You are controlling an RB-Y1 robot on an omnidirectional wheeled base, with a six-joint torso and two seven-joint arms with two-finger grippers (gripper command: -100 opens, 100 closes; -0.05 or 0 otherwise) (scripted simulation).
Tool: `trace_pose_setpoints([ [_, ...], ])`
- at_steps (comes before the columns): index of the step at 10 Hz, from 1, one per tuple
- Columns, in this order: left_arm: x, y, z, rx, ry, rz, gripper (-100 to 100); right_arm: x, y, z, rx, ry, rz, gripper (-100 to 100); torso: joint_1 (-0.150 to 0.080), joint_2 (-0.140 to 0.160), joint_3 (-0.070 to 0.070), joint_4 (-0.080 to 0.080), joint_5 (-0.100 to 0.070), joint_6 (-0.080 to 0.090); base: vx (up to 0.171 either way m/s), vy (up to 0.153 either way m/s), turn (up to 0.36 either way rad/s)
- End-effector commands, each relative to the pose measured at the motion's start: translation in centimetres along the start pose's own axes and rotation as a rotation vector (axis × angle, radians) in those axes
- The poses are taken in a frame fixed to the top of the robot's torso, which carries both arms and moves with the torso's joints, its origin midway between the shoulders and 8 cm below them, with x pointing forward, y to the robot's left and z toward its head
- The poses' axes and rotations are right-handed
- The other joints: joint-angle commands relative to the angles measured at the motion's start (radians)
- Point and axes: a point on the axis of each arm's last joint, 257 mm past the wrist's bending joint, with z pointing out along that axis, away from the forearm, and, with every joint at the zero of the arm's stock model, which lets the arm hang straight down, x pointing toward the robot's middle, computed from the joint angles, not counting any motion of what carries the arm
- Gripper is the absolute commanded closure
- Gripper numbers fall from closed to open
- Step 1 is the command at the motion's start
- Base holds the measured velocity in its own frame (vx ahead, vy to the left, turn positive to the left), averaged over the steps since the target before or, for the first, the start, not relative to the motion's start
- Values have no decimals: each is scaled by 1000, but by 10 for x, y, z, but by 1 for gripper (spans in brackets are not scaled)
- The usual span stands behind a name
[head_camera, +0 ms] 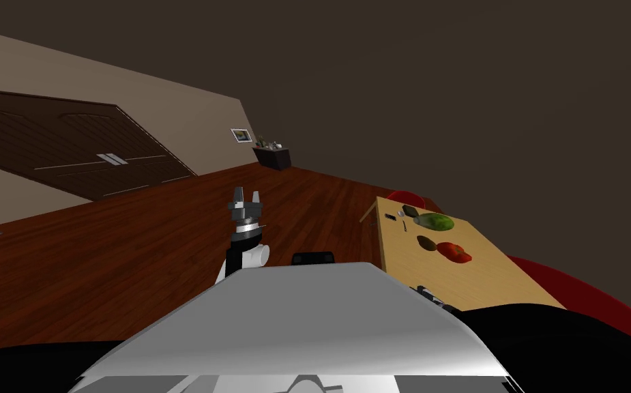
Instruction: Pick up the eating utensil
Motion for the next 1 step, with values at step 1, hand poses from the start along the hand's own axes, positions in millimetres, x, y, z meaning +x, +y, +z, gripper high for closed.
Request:
trace_pose_setpoints([
  [1,0,0,0,0,0,0,0,0,0,0,0,0,0,0,0,0,0,0,0,0,0,6,1],
])
